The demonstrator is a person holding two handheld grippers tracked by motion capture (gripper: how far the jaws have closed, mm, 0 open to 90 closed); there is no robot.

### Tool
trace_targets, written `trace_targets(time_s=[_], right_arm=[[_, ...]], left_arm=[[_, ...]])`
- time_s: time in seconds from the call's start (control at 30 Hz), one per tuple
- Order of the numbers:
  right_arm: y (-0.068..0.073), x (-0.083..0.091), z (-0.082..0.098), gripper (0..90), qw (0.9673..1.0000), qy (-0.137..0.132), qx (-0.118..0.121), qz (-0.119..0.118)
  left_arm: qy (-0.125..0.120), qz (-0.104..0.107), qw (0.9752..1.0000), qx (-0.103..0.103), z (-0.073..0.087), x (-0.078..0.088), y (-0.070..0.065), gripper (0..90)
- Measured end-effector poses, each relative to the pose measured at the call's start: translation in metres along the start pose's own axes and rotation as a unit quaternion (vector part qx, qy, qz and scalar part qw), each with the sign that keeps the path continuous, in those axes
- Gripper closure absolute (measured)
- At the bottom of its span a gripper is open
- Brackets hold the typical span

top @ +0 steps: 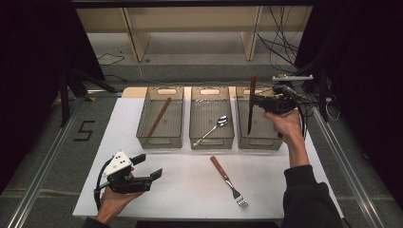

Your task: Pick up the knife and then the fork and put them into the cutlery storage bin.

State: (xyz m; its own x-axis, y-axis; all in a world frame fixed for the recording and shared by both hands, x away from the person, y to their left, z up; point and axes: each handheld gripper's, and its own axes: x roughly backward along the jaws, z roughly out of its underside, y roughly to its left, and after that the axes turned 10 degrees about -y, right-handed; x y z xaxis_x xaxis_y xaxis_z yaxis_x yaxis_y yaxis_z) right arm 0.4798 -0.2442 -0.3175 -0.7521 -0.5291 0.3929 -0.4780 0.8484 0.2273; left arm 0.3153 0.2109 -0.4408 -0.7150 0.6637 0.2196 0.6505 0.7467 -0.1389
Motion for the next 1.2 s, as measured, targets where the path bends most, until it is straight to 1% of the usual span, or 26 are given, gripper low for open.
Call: trace_targets(time_s=[0.07,0.23,0.33,0.5,0.6,0.87,1.0,1.2], right_arm=[[-0.004,-0.001,-0.003,77.3,1.0000,-0.003,-0.001,0.007],[-0.013,-0.005,-0.005,77.2,0.9997,0.000,-0.008,0.023],[-0.017,-0.010,-0.003,77.2,0.9994,0.005,-0.012,0.033],[-0.023,-0.018,0.001,77.2,0.9989,0.008,-0.023,0.040],[-0.024,-0.024,0.005,77.2,0.9986,0.017,-0.026,0.044],[-0.031,-0.039,0.023,77.1,0.9969,0.045,-0.046,0.046],[-0.030,-0.044,0.028,77.1,0.9965,0.055,-0.048,0.042],[-0.029,-0.048,0.032,77.0,0.9961,0.060,-0.051,0.040]], left_arm=[[0.000,0.000,1.0000,0.000,0.000,0.000,0.000,15.1],[0.000,0.000,1.0000,0.000,0.000,0.000,0.000,15.1],[0.000,0.000,1.0000,0.000,0.000,0.000,0.000,15.2],[0.000,0.000,1.0000,-0.001,0.000,0.000,0.000,15.2],[0.000,-0.001,1.0000,-0.002,0.000,0.000,0.001,15.2],[0.000,0.001,1.0000,-0.002,0.000,0.001,0.001,15.2],[0.000,0.001,1.0000,-0.001,0.000,0.000,0.000,15.1],[0.000,0.001,1.0000,-0.002,0.000,0.001,0.000,15.1]])
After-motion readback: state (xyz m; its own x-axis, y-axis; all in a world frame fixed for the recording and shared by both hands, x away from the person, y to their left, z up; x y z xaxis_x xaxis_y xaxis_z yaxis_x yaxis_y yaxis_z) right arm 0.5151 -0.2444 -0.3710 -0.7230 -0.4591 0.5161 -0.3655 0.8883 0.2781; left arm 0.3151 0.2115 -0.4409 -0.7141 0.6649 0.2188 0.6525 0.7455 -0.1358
